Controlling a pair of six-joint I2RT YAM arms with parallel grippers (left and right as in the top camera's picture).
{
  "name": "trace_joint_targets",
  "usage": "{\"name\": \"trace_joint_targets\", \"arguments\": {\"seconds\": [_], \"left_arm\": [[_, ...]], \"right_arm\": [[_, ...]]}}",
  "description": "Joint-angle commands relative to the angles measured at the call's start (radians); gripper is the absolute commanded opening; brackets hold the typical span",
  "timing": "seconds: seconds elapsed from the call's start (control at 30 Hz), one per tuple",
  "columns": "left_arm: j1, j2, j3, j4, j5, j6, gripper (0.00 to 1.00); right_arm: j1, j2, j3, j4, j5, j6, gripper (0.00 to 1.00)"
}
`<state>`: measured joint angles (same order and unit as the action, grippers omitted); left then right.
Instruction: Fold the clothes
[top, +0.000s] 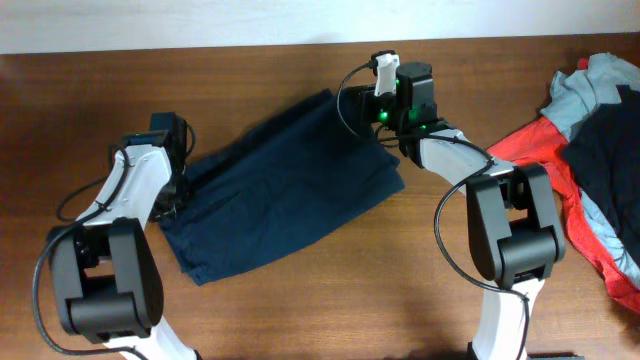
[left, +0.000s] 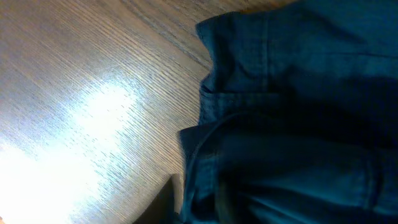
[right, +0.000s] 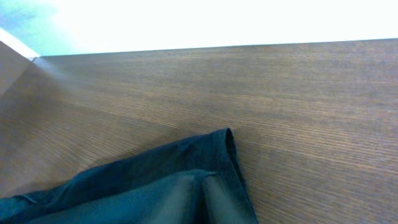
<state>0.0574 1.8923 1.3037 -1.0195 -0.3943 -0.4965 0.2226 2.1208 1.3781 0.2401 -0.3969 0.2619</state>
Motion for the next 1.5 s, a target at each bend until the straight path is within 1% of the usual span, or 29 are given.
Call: {"name": "trace_joint_targets", "arguments": {"seconds": [0.0,0.03,0.07,0.17,0.27,0.3,0.37,0.4,0.43,0.47,0.5,0.53,0.6,0.63,0.67,0.7,0.73,0.77,0.8,0.9,0.93,1.0,1.1,1.23,1.27,1.33,1.37,1.4,1.47], "left_arm": [[0.023,0.018,0.01,0.002,-0.033,-0.011,0.75],[0.031,0.016,0.011,-0.002,-0.033,-0.011,0.99],[0.038,0.016,0.016,-0.008,-0.033,-0.011,0.99],[0.085,0.013,0.072,-0.088,-0.03,-0.011,0.99],[0.117,-0.001,0.156,-0.171,0.018,0.022,0.99],[0.122,-0.012,0.182,-0.183,0.068,0.059,0.99],[0.119,-0.052,0.225,-0.186,0.216,0.161,0.99],[0.112,-0.077,0.236,-0.18,0.277,0.209,0.99],[0.097,-0.109,0.238,-0.172,0.317,0.266,0.98],[0.074,-0.146,0.238,-0.172,0.319,0.312,0.97],[0.061,-0.161,0.238,-0.171,0.32,0.337,0.96],[0.033,-0.177,0.238,-0.173,0.32,0.388,0.95],[-0.019,-0.174,0.23,-0.172,0.32,0.446,0.69],[-0.035,-0.169,0.222,-0.167,0.32,0.446,0.6],[-0.06,-0.158,0.2,-0.15,0.32,0.446,0.45],[-0.088,-0.143,0.162,-0.113,0.32,0.457,0.29],[-0.106,-0.131,0.127,-0.072,0.321,0.461,0.18],[-0.121,-0.118,0.094,-0.032,0.322,0.461,0.13],[-0.136,-0.098,0.051,0.019,0.324,0.46,0.09],[-0.148,-0.049,-0.018,0.098,0.327,0.46,0.08],[-0.148,-0.035,-0.028,0.113,0.327,0.46,0.09],[-0.139,0.002,-0.041,0.147,0.313,0.447,0.13],[-0.11,0.062,-0.043,0.192,0.293,0.43,0.21],[-0.073,0.117,-0.043,0.243,0.293,0.43,0.27],[-0.068,0.123,-0.043,0.256,0.293,0.43,0.28],[-0.059,0.127,-0.037,0.299,0.294,0.43,0.36],[-0.059,0.127,-0.021,0.309,0.294,0.431,0.4],[-0.059,0.127,-0.008,0.313,0.295,0.43,0.42],[-0.059,0.127,0.048,0.316,0.313,0.431,0.45]], "right_arm": [[0.001,0.044,0.013,-0.03,0.016,0.008,0.75],[-0.006,0.041,0.013,-0.044,0.014,0.008,0.85],[-0.027,0.027,0.013,-0.075,0.007,0.009,0.92],[-0.092,-0.026,0.013,-0.165,-0.043,0.009,1.0],[-0.167,-0.11,0.013,-0.28,-0.134,0.008,0.99],[-0.193,-0.15,0.013,-0.331,-0.17,0.008,0.99],[-0.224,-0.215,0.013,-0.427,-0.201,0.004,0.99],[-0.235,-0.252,0.013,-0.491,-0.202,-0.001,0.98],[-0.241,-0.3,0.013,-0.581,-0.2,-0.039,0.91],[-0.242,-0.325,0.013,-0.631,-0.197,-0.049,0.84],[-0.24,-0.348,0.013,-0.686,-0.195,-0.048,0.74],[-0.231,-0.365,0.013,-0.747,-0.195,-0.048,0.57],[-0.206,-0.366,0.013,-0.847,-0.193,-0.049,0.32],[-0.193,-0.359,0.013,-0.886,-0.182,-0.049,0.23],[-0.174,-0.346,0.013,-0.934,-0.15,-0.049,0.13],[-0.136,-0.322,0.011,-0.995,-0.071,-0.049,0.09],[-0.112,-0.302,0.008,-1.014,-0.038,-0.056,0.06],[-0.082,-0.278,0.005,-1.016,-0.036,-0.109,0.05],[-0.05,-0.249,0.002,-1.012,-0.035,-0.204,0.05],[0.021,-0.165,0.002,-1.007,-0.036,-0.385,0.05],[0.032,-0.146,0.002,-0.999,-0.035,-0.397,0.05],[0.053,-0.087,0.002,-0.956,-0.014,-0.414,0.07],[0.049,-0.006,0.005,-0.921,0.029,-0.348,0.1],[-0.005,-0.004,0.006,-0.938,0.056,-0.247,0.09],[-0.022,-0.004,0.006,-0.965,0.088,-0.22,0.09],[-0.04,-0.004,0.006,-1.057,0.156,-0.197,0.05],[-0.04,-0.004,0.006,-1.106,0.176,-0.196,0.04],[-0.039,-0.004,0.006,-1.127,0.178,-0.192,0.04],[-0.036,-0.004,0.005,-1.205,0.173,-0.124,0.04]]}}
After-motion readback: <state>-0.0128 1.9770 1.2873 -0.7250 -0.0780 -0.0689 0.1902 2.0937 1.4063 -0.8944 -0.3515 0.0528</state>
